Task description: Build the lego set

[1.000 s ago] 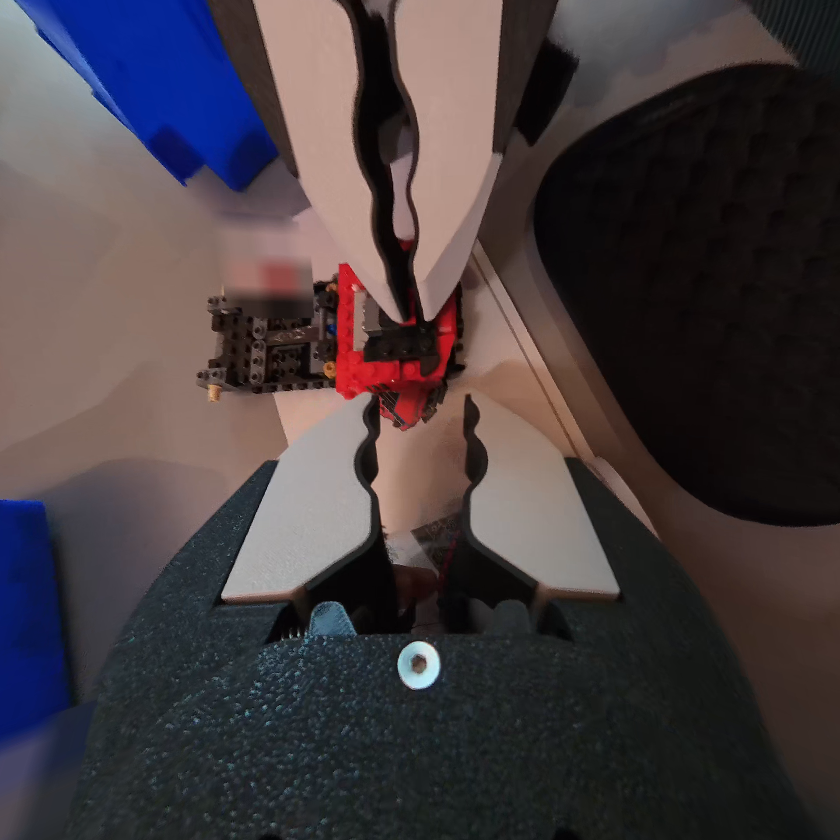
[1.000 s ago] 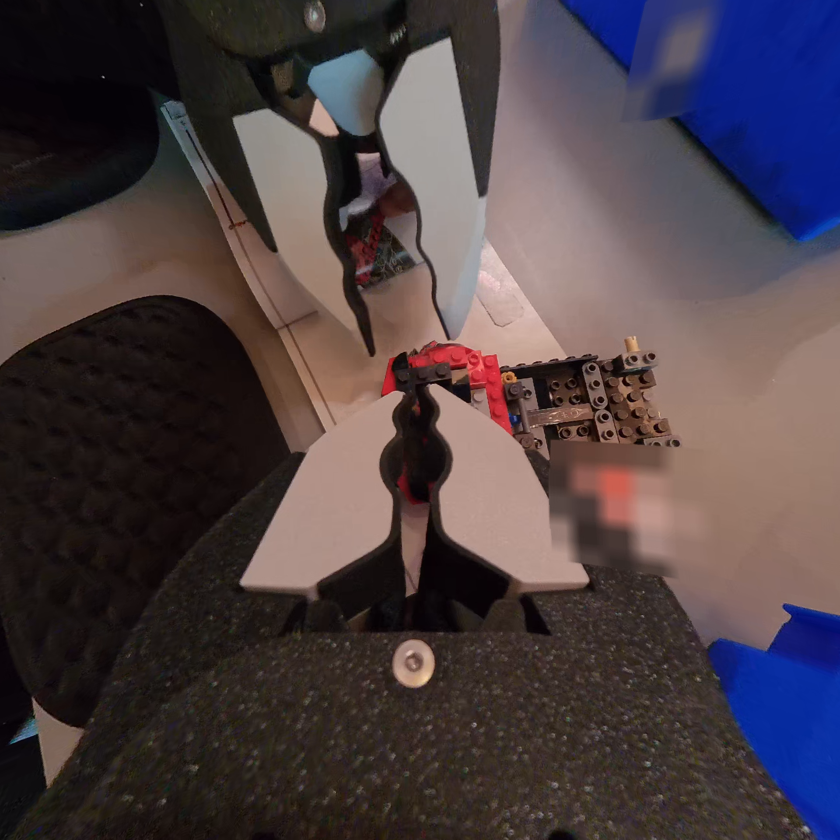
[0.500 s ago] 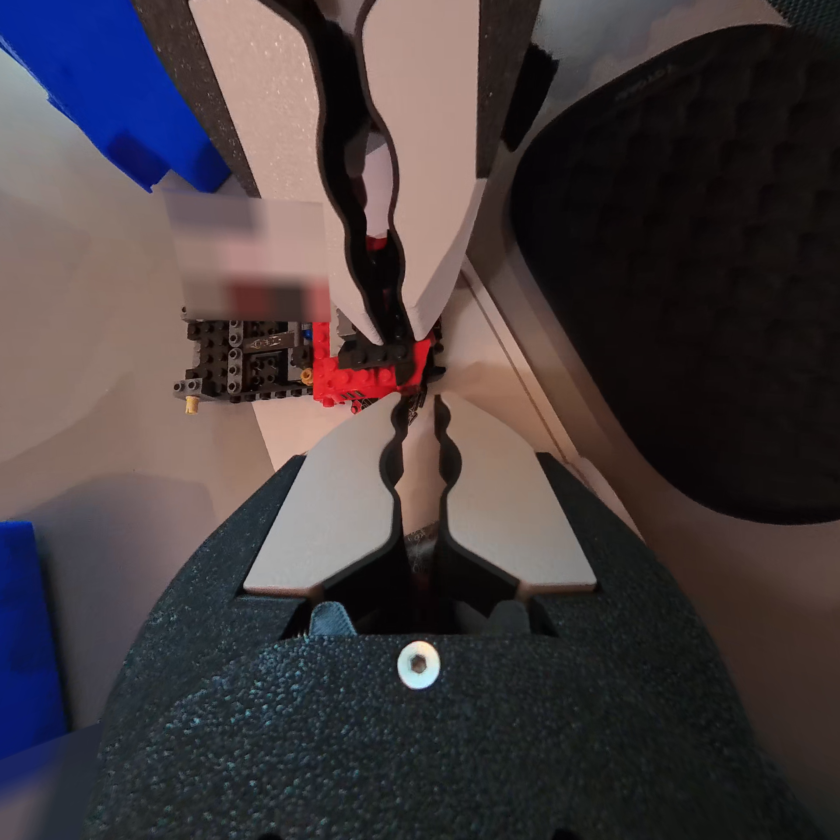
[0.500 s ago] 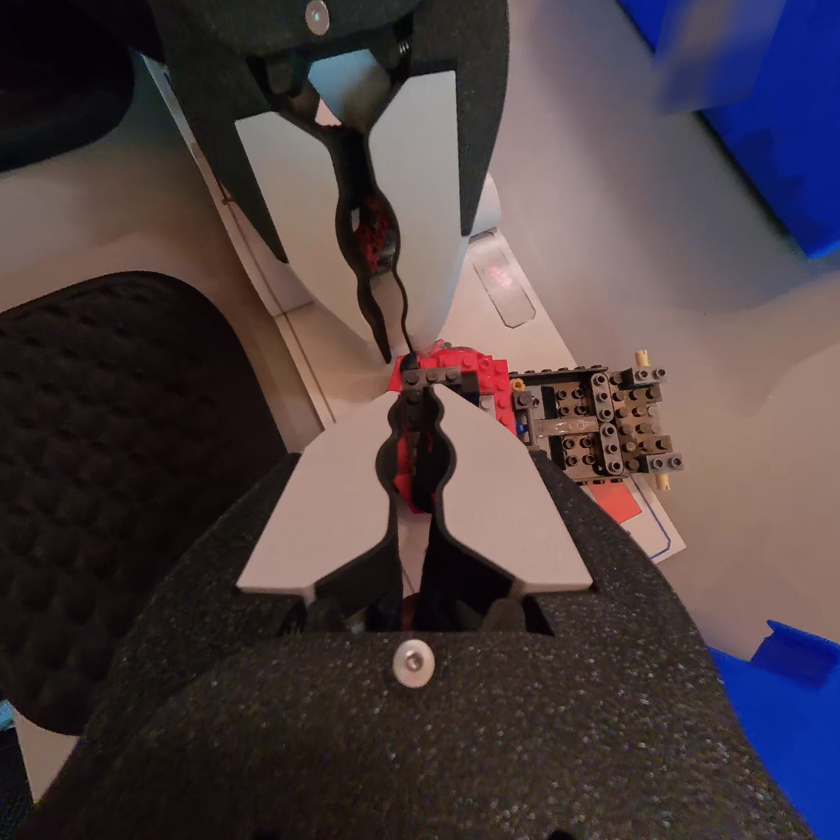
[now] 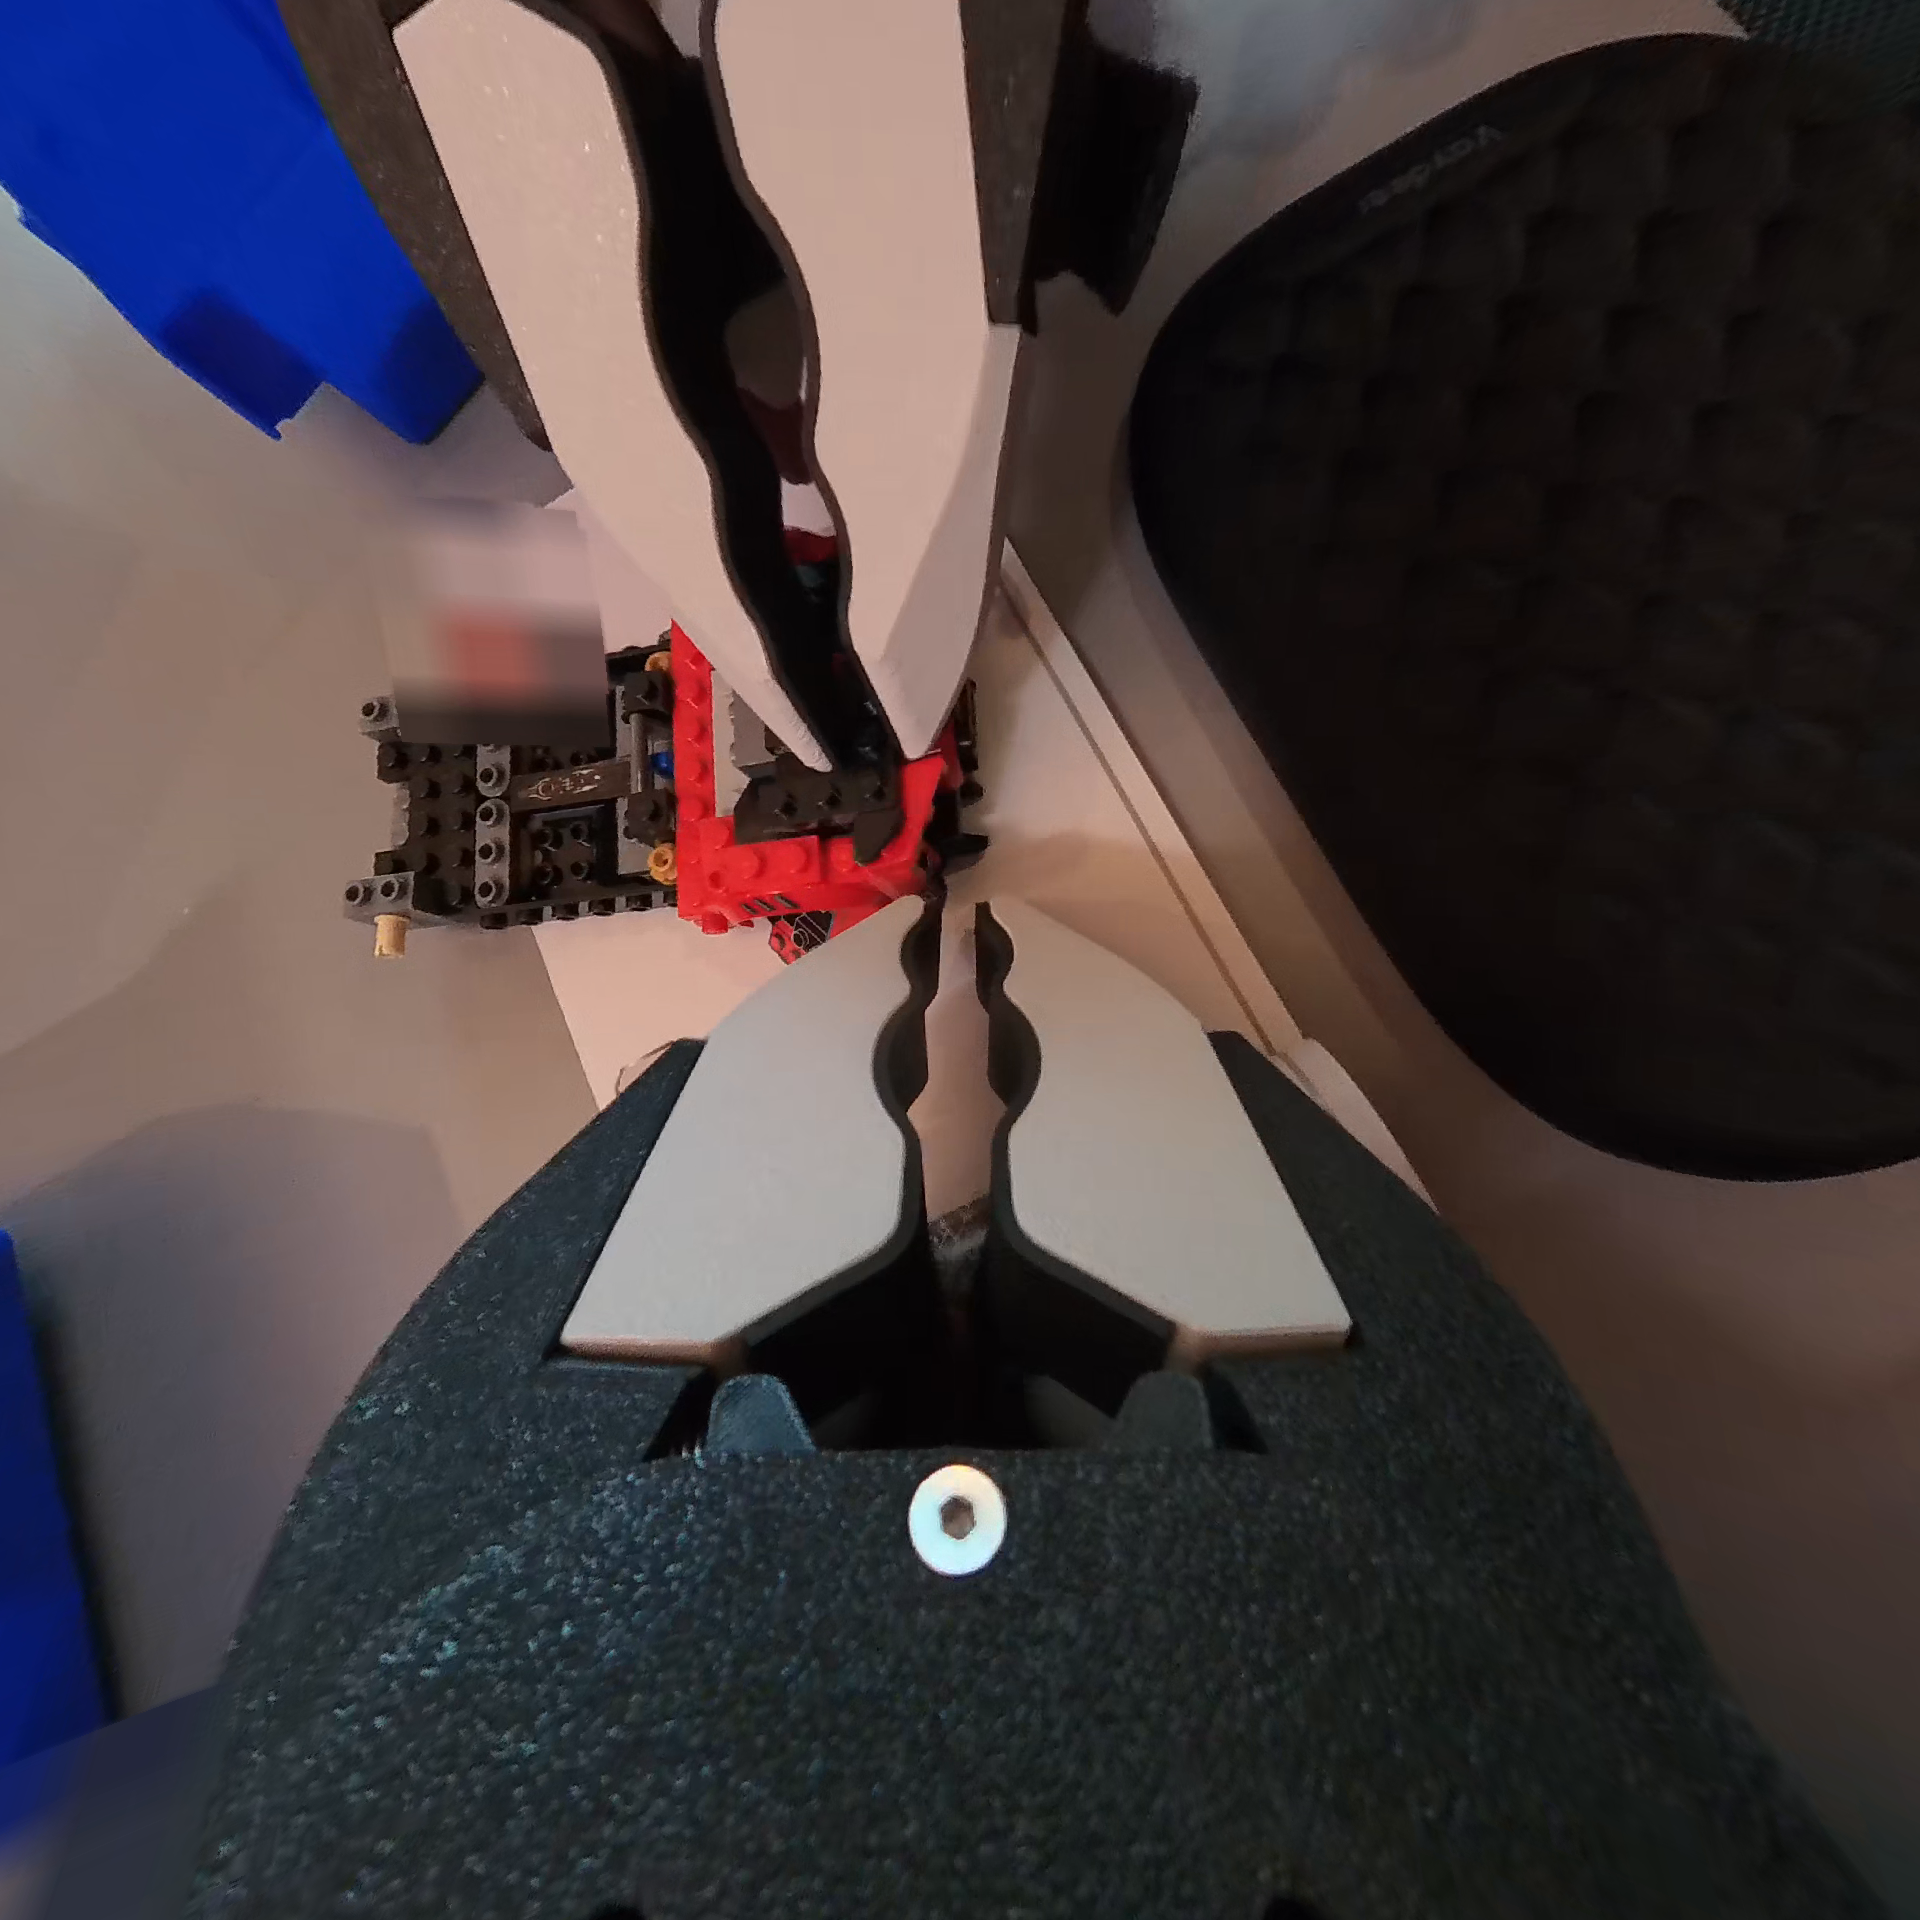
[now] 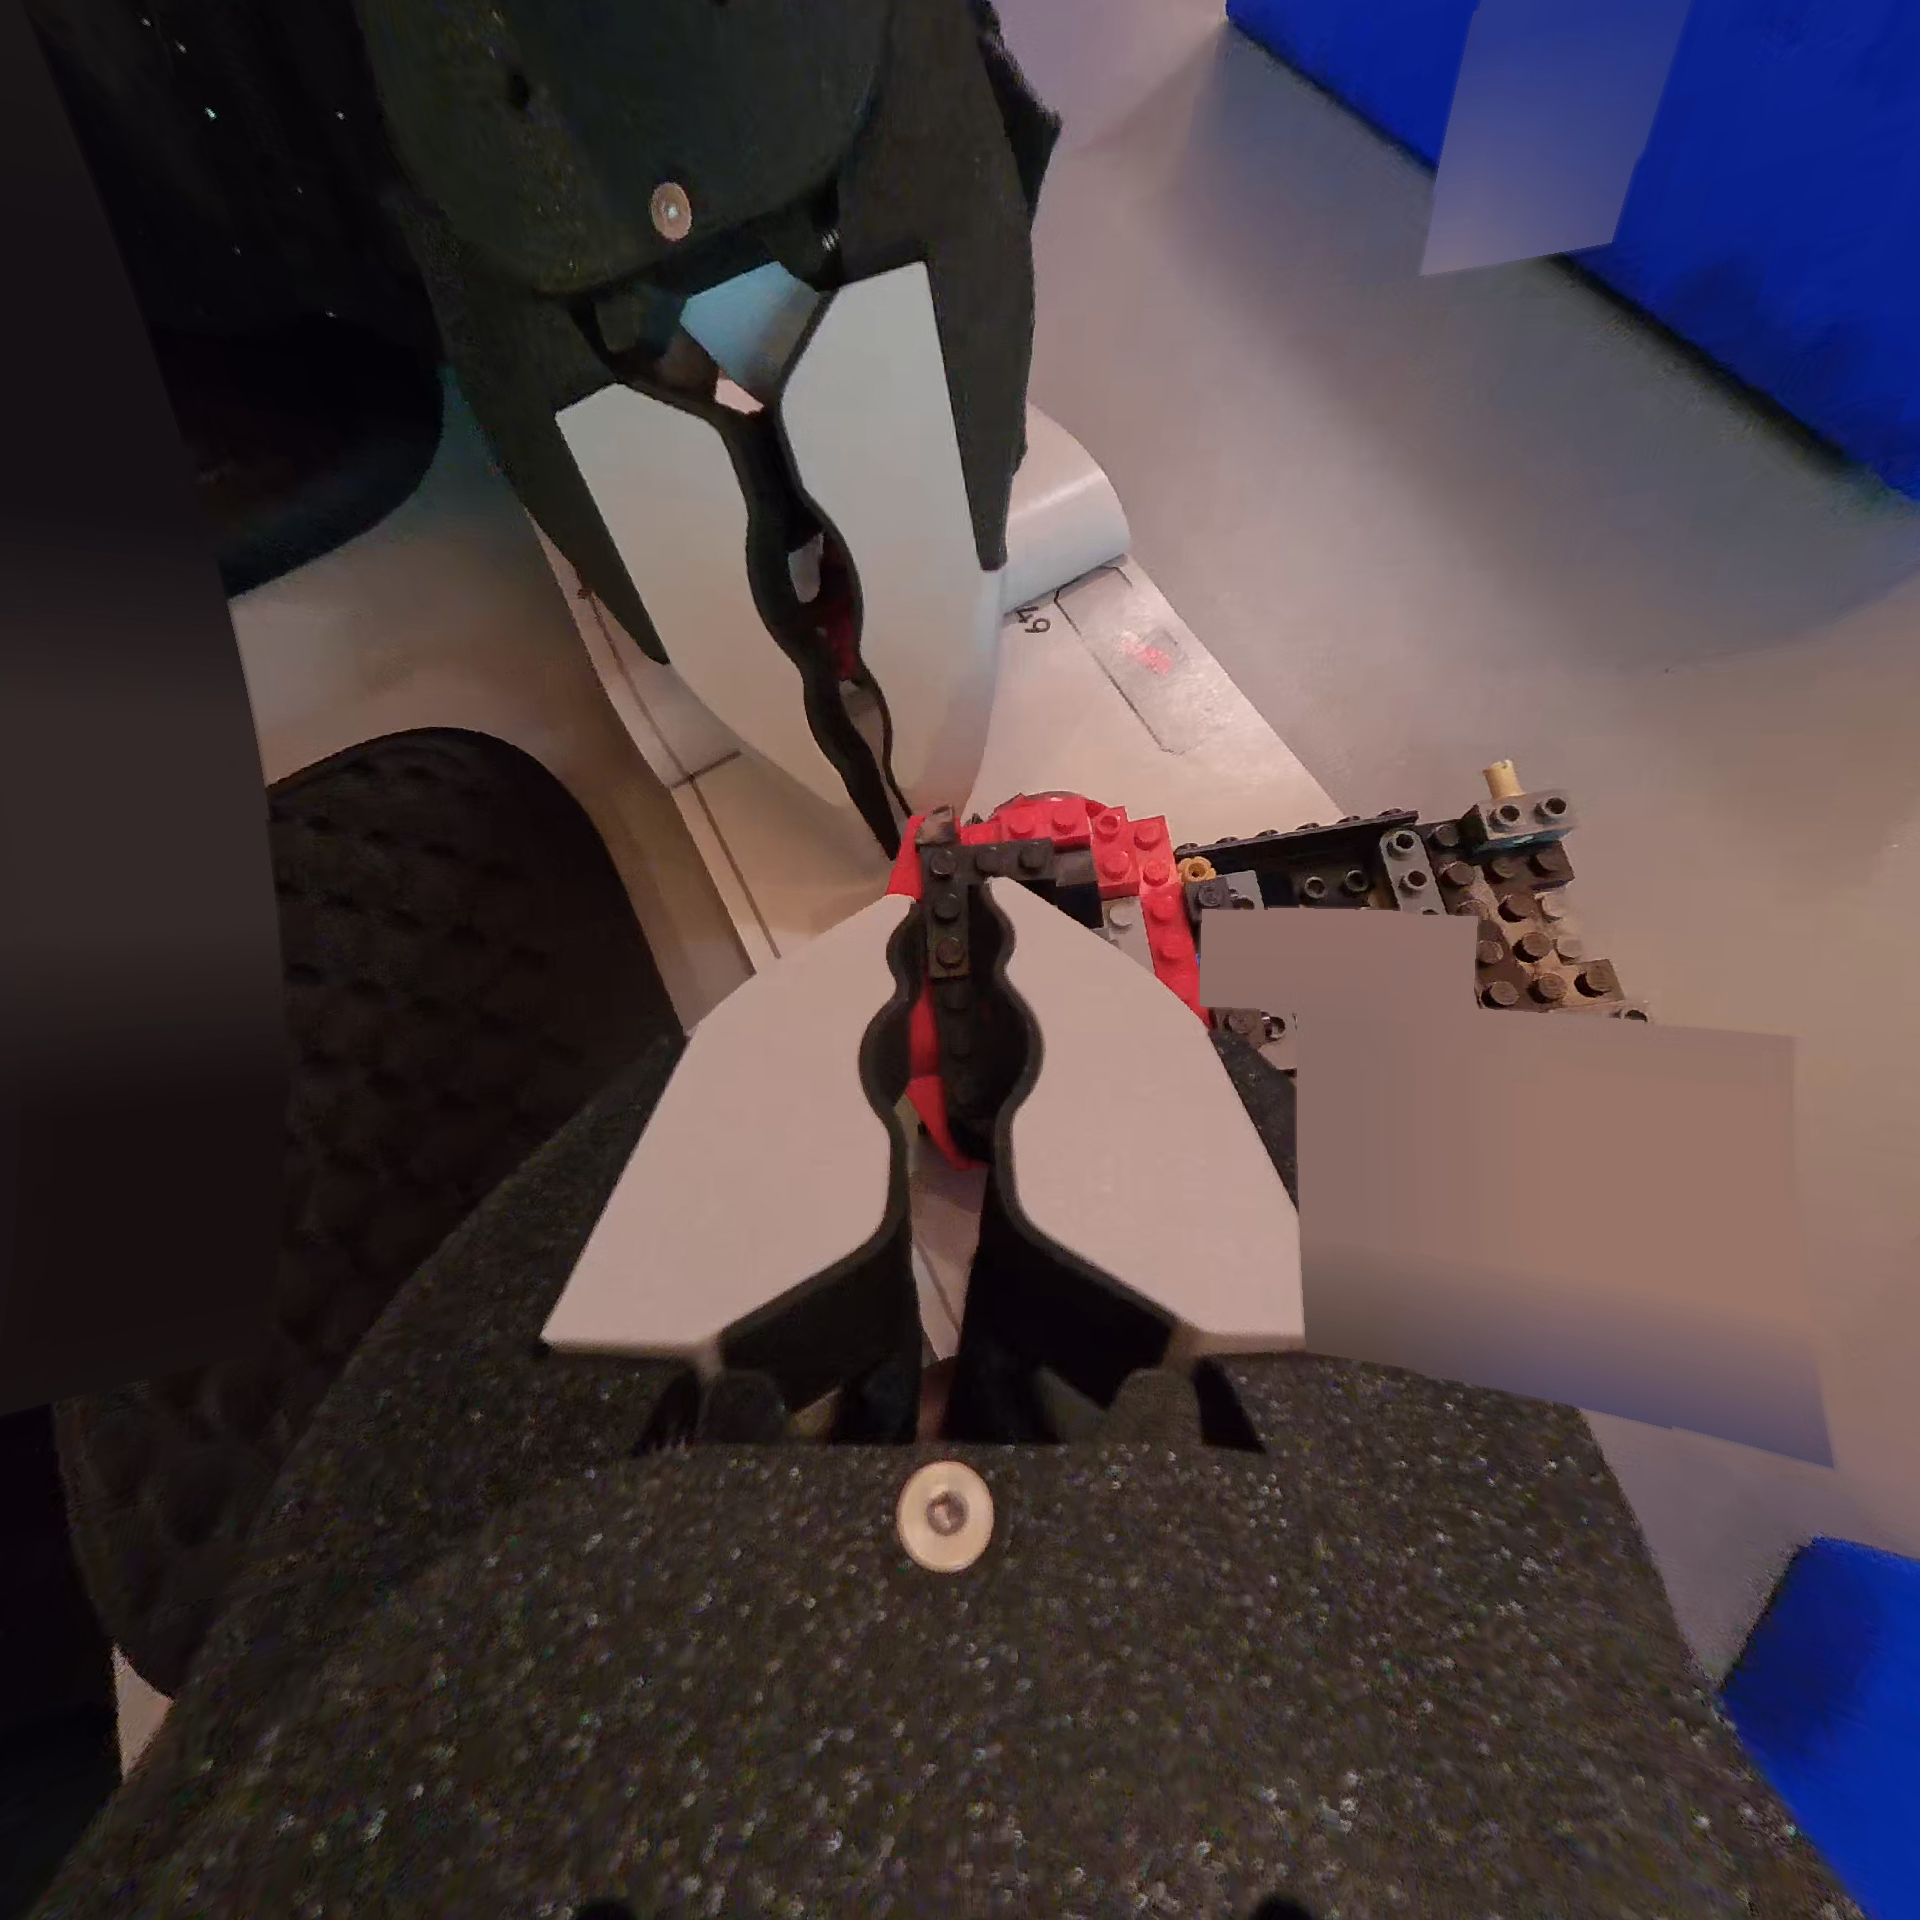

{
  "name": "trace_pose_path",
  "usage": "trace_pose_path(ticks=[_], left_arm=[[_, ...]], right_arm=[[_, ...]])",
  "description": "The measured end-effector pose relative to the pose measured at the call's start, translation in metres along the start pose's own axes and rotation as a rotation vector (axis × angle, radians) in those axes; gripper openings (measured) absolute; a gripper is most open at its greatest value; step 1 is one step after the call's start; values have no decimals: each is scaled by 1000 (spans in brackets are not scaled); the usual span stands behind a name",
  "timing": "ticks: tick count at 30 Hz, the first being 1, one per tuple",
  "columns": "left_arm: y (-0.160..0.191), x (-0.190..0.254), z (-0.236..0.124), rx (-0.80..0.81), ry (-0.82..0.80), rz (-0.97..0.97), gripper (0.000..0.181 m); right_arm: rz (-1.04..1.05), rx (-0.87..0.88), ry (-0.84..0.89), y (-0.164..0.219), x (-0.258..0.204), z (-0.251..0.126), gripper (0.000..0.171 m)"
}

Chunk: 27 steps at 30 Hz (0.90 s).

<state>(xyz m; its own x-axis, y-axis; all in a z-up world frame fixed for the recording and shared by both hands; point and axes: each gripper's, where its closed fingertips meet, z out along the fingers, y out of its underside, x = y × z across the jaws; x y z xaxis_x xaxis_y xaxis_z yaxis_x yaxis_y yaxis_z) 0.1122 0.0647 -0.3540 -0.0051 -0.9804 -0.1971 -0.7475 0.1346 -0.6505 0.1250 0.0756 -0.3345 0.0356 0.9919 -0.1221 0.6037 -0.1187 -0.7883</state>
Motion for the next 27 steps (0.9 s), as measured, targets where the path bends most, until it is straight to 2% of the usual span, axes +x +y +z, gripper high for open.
trace_pose_path(ticks=[10,19,22,27], left_arm=[[1,-6,-7,19,-16,-27,6],[1,-5,-5,16,-10,-26,7],[1,-8,-7,27,-21,-39,7],[0,-12,-10,68,-20,-79,7]], right_arm=[[45,80,-57,-9,-2,-7,8],[23,6,-35,-8,-2,-9,8],[65,95,-65,-22,-2,-19,8],[117,142,-99,-30,0,-29,8]])
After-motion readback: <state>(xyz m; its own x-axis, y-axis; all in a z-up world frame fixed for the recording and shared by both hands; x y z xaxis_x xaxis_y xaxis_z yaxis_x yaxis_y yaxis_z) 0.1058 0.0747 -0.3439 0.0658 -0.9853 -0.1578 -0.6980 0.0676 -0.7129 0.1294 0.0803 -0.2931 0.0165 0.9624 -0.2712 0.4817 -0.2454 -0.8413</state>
